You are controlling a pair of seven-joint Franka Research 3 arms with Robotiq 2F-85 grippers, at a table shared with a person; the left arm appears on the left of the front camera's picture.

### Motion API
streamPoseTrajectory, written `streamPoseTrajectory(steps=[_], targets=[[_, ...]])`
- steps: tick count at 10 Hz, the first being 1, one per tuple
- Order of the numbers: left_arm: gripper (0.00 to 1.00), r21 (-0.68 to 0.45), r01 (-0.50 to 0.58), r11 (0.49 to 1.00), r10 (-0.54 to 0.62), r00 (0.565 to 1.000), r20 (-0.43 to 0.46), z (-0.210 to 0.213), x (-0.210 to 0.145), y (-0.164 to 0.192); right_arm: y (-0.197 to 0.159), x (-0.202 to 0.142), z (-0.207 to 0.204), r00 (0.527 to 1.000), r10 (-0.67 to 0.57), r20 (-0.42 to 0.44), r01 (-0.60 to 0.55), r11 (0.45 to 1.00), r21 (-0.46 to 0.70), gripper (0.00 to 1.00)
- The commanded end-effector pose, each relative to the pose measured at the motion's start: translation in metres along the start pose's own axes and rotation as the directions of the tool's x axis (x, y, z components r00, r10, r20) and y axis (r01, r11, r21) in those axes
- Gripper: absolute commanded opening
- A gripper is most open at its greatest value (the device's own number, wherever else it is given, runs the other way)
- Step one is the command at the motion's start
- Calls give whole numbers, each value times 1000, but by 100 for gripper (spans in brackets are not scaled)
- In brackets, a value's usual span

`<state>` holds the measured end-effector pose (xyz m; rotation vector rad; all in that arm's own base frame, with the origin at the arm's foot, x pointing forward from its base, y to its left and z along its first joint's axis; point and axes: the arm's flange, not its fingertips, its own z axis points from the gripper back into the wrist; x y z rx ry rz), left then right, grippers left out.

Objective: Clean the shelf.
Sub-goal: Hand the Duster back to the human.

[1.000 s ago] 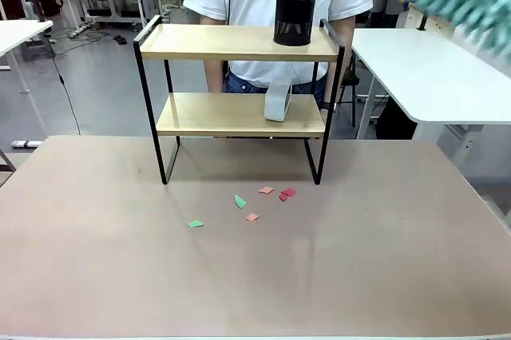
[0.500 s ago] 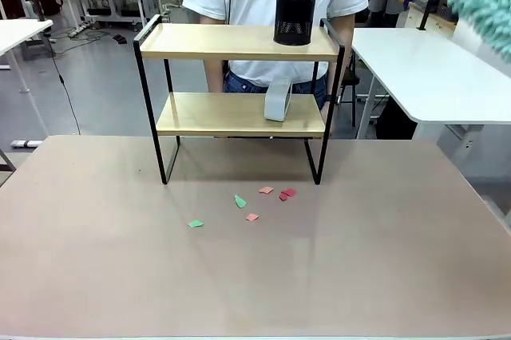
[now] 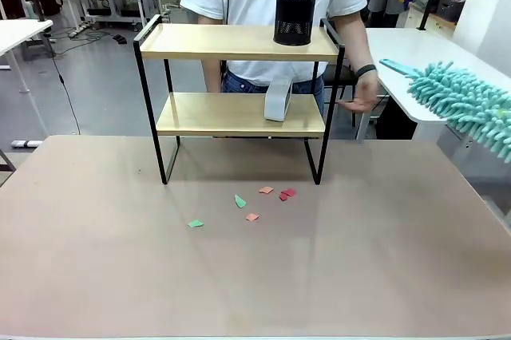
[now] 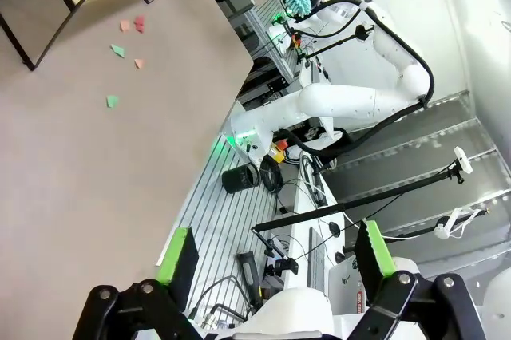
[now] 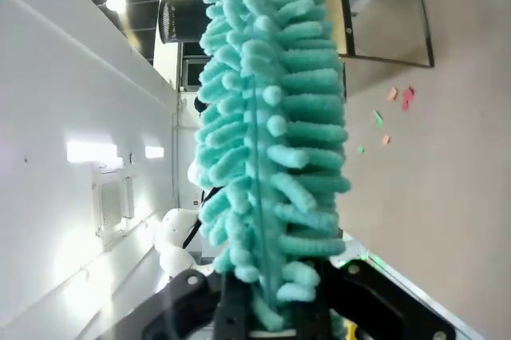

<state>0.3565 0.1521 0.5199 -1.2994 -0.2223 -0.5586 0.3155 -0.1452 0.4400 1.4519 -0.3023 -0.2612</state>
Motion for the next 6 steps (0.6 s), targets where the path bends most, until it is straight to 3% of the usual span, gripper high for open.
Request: streamPoseTrajectory(steps=[1, 6], targets=[[100, -2, 19, 1000, -19, 1000, -9, 2, -3, -1, 9, 8, 2, 999, -6, -32, 6, 1000, -5, 0], [100, -2, 19, 1000, -19, 1000, -9, 2, -3, -1, 2, 11, -1, 999, -39, -24, 39, 999, -20, 0]])
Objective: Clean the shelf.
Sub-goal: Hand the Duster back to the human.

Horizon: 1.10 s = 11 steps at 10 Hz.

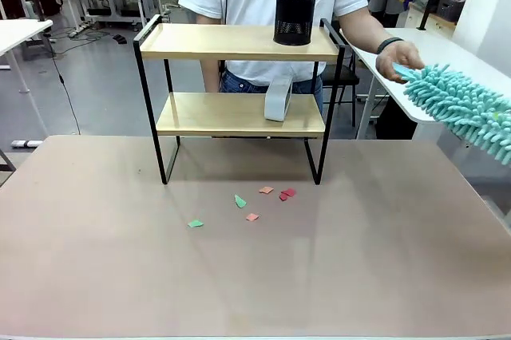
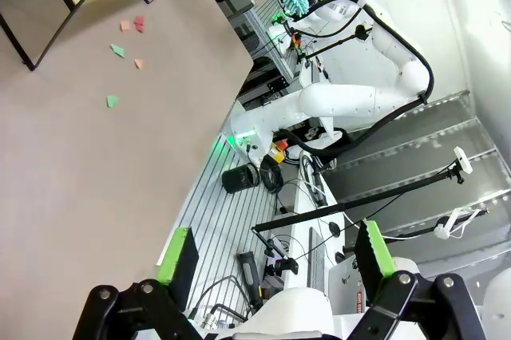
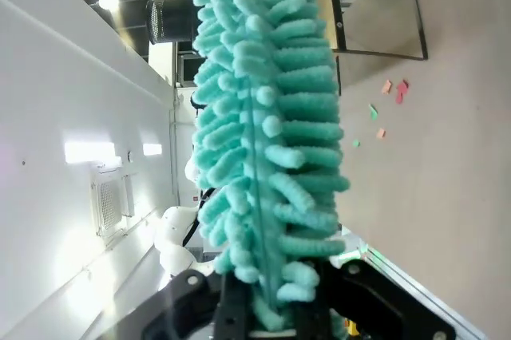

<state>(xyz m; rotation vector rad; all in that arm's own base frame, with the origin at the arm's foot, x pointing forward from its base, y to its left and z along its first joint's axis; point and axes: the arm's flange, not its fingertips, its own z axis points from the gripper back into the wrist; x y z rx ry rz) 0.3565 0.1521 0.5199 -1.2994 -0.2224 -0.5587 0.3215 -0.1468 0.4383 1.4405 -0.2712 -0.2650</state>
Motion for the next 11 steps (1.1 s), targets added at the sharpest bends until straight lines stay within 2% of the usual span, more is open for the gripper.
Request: streamPoseTrajectory(steps=[1, 7, 8, 9, 10, 11], targets=[[100, -2, 19, 1000, -19, 1000, -9, 2, -3, -1, 3, 7, -2, 1000, -29, -9, 29, 1000, -10, 0], [100, -2, 19, 1000, -19, 1000, -9, 2, -3, -1, 4, 5, -1, 1000, -2, -16, 2, 1000, -1, 0], [100, -2, 19, 1000, -19, 1000, -9, 2, -3, -1, 5, 5, -1, 1000, 6, -27, -6, 1000, -5, 73], [100, -2, 19, 1000, -19, 1000, -9, 2, -3, -1, 5, 5, -1, 1000, 6, -31, -6, 1000, -6, 73], [100, -2, 19, 1000, -19, 1000, -9, 2, -3, -1, 6, 5, -1, 999, 6, -33, -6, 1000, -7, 100], [100, -2, 19, 1000, -19, 1000, -9, 2, -3, -1, 6, 6, -2, 999, 4, -35, -4, 1000, -8, 74]])
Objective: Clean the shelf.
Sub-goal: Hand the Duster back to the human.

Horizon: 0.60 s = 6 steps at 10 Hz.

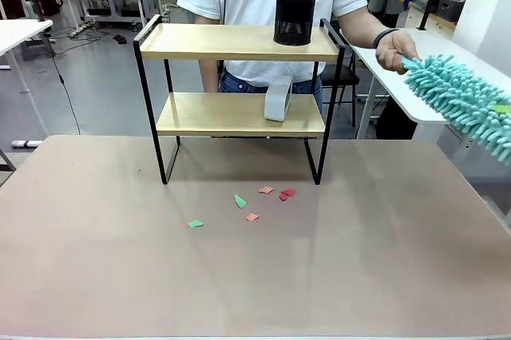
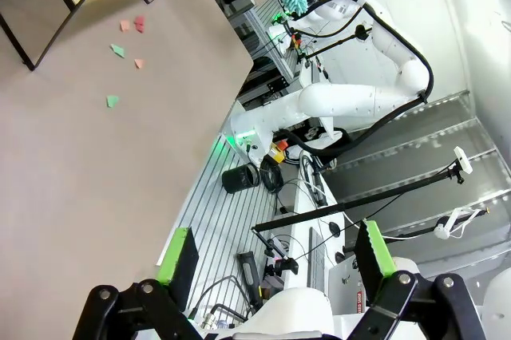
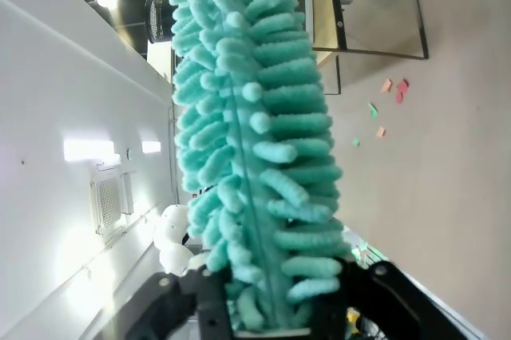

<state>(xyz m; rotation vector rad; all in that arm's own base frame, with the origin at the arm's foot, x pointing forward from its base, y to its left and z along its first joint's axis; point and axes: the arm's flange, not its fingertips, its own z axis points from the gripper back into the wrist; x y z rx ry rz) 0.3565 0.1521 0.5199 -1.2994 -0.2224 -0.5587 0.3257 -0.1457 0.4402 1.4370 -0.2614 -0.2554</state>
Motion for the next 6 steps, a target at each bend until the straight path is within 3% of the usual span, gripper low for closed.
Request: streamPoseTrajectory(steps=[1, 6], targets=[[100, -2, 19, 1000, -19, 1000, -9, 2, -3, -1, 5, 3, 0, 1000, 3, -26, -4, 1000, -6, 100], [100, -2, 19, 1000, -19, 1000, -9, 2, -3, -1, 27, -9, -1, 991, 125, -47, -122, 991, 52, 100]])
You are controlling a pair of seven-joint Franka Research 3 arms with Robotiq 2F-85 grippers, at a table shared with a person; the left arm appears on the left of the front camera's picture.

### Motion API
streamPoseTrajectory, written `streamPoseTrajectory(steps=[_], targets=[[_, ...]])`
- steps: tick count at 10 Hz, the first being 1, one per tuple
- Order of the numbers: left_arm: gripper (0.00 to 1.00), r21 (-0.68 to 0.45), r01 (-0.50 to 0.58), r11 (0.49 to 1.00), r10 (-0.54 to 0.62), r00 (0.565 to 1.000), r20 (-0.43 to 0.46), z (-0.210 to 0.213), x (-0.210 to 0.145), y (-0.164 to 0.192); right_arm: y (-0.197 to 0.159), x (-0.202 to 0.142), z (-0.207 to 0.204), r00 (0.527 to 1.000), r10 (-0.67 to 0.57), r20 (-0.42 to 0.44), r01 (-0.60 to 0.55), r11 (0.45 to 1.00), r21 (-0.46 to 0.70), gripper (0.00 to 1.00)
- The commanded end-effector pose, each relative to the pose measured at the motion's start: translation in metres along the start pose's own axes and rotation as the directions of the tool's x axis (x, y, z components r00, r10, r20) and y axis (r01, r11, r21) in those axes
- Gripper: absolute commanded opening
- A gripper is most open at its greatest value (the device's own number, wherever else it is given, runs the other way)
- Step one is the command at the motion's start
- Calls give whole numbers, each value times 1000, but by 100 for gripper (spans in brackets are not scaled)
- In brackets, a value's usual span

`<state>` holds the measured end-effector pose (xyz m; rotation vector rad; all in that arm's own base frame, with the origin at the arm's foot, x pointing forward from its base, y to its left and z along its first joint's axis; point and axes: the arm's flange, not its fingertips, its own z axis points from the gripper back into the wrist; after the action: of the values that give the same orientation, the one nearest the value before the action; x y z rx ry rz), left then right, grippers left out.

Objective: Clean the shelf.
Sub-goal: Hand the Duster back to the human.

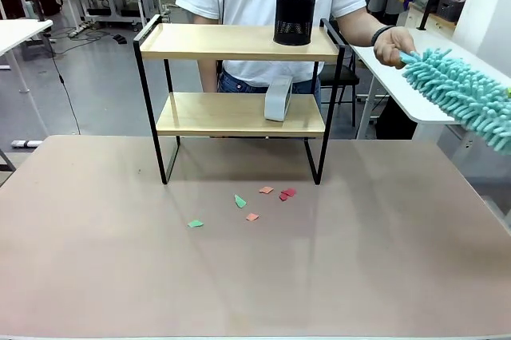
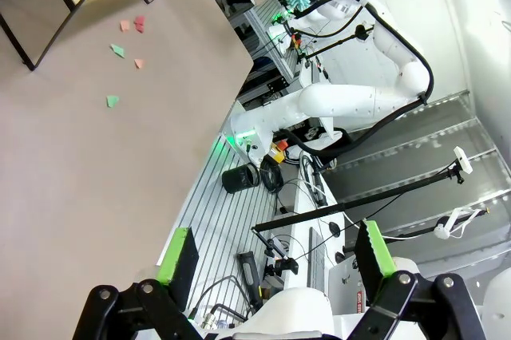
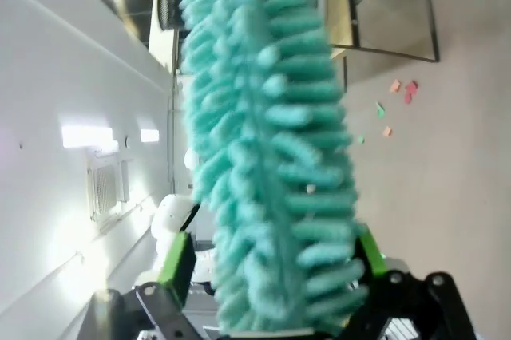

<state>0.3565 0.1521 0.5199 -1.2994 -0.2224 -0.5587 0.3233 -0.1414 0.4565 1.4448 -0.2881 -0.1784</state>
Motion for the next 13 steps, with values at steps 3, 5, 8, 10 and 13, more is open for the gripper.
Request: streamPoseTrajectory(steps=[3, 5, 8, 10, 13], targets=[[100, -2, 19, 1000, -19, 1000, -9, 2, -3, -1, 66, -42, -33, 992, 111, -55, -114, 992, -51, 100], [100, -2, 19, 1000, -19, 1000, -9, 2, -3, -1, 88, -52, -106, 982, 88, -169, -105, 990, -95, 100], [100, -2, 19, 1000, -19, 1000, -9, 2, -3, -1, 69, 4, -213, 980, 17, -198, -21, 1000, -18, 100], [100, -2, 19, 1000, -19, 1000, -9, 2, -3, -1, 66, 17, -225, 987, -23, -161, 5, 994, -106, 100], [100, -2, 19, 1000, -19, 1000, -9, 2, -3, -1, 63, -22, -223, 974, 12, -227, -27, 997, -66, 100]])
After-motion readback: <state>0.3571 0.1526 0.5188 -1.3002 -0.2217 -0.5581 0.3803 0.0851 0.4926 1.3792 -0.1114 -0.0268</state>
